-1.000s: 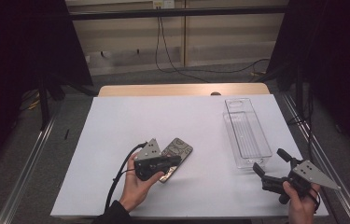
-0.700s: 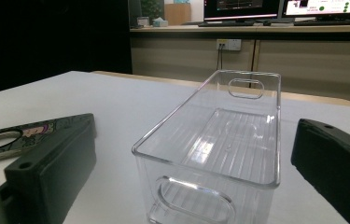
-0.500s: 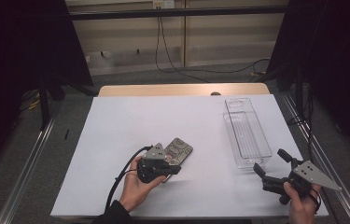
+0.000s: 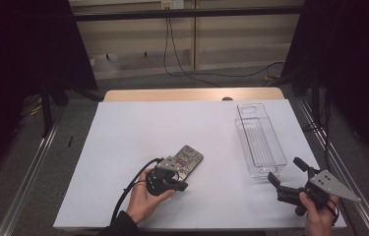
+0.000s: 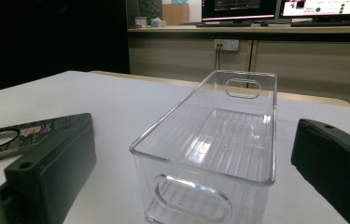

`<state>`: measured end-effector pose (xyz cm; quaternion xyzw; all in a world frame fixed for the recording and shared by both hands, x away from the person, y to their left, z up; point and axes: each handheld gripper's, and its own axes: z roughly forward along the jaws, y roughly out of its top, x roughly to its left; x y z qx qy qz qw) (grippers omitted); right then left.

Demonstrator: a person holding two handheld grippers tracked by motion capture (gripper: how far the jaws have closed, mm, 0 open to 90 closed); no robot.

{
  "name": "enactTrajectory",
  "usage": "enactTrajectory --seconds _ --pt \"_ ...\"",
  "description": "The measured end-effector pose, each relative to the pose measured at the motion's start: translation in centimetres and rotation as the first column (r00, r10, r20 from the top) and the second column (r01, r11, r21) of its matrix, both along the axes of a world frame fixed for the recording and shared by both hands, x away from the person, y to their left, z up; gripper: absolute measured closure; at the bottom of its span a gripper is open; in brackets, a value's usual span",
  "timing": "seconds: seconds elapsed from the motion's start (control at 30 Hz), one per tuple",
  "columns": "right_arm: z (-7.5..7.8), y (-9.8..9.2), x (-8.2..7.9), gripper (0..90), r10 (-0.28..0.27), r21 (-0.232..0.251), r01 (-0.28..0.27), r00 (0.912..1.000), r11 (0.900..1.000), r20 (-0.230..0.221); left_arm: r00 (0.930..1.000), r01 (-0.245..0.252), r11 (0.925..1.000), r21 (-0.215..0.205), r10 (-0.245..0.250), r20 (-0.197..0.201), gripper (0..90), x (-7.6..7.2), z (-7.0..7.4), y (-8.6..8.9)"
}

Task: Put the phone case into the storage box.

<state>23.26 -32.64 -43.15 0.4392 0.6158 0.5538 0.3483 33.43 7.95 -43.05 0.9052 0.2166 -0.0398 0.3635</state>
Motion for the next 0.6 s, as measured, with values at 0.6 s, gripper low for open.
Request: enactTrajectory --seconds 0.6 --pt "-0.04 0.09 -0.04 0.0 0.009 0.002 -0.009 0.9999 1.000 -0.007 0.9990 0.002 0.9972 0.075 0.001 -0.045 90.0 0.31 -0.82 0.54"
